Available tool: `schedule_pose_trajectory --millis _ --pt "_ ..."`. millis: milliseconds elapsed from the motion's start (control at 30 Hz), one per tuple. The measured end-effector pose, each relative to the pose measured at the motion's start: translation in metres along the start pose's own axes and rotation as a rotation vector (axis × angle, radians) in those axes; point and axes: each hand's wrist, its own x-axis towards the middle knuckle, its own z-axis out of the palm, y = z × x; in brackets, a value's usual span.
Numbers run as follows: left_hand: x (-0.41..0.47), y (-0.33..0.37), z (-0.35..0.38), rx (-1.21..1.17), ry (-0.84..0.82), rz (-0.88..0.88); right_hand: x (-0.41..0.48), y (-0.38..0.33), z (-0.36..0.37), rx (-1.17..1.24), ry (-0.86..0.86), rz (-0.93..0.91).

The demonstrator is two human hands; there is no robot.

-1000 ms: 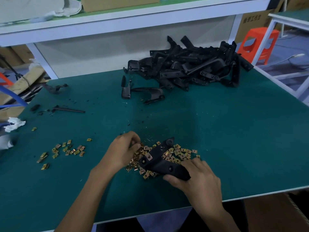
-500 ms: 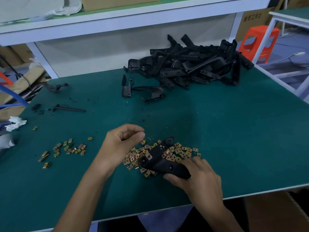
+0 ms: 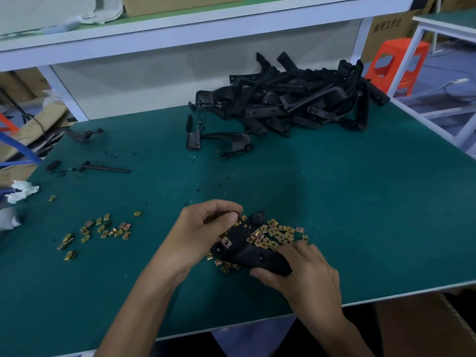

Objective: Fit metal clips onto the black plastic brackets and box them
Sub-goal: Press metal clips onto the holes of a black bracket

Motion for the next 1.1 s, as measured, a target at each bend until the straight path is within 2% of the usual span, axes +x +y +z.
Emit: schedule_pose_trajectory --millis 367,633,867,967,1100 --pt "-0.003 0.009 0.010 0.124 0.048 -0.030 0.000 0.001 0.001 -0.001 -0.025 -0.009" --pt "-0.006 0.015 -0.004 0.182 -0.053 -0.044 0.001 -0.002 -0.001 -0.008 -0.018 -0.037" --pt "-0.001 0.024 -0.007 0.478 -0.155 0.032 0.000 -0.003 -0.002 -0.012 -0.024 -0.037" --pt "-0.009 0.026 0.002 0.667 -0.073 0.087 0.001 -0.004 -0.002 -0.010 -0.013 -0.022" --pt "-0.024 0.025 0.017 0.944 0.027 0.248 0.003 -0.005 -0.001 -0.024 0.001 -0.009"
